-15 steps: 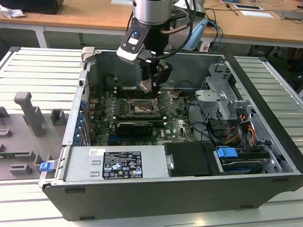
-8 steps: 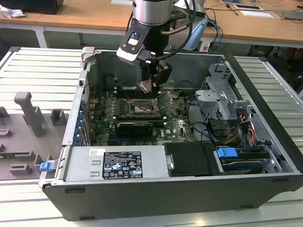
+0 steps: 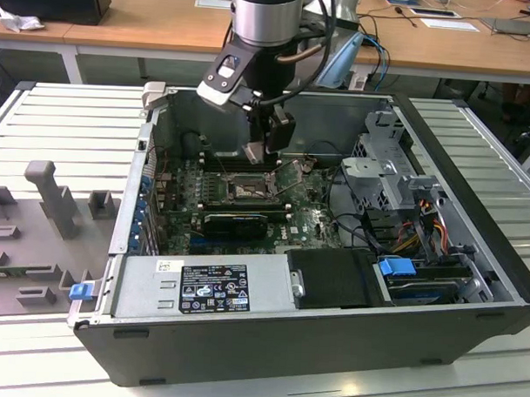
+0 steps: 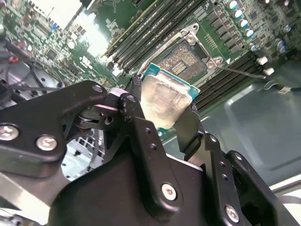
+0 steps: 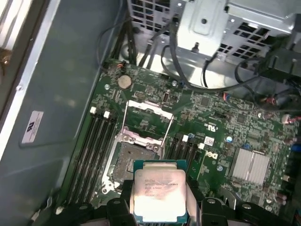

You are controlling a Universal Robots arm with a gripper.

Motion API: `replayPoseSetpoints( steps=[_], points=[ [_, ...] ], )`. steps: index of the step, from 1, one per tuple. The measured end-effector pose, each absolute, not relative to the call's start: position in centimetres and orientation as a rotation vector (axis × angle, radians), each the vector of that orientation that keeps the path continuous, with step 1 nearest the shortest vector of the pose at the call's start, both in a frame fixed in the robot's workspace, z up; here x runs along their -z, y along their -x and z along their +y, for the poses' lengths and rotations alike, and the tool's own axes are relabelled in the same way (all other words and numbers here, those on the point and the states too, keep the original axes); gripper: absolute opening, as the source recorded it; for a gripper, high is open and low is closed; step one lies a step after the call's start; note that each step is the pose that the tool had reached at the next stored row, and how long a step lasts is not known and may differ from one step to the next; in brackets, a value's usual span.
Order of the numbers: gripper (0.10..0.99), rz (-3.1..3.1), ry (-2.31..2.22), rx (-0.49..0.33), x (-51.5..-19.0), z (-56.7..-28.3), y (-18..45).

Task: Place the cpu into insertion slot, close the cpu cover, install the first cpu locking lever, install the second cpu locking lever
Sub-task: 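Place the cpu into insertion slot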

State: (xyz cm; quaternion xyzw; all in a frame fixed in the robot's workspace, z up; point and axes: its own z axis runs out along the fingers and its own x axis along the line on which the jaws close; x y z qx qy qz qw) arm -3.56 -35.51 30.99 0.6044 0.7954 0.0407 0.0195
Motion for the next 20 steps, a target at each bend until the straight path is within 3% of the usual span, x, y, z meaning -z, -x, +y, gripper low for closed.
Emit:
replayPoseSetpoints(
  steps=[20],
  points=[
    [0.529, 2.299, -2.07, -0.121, -29.7, -35.5, 3.6]
  ],
)
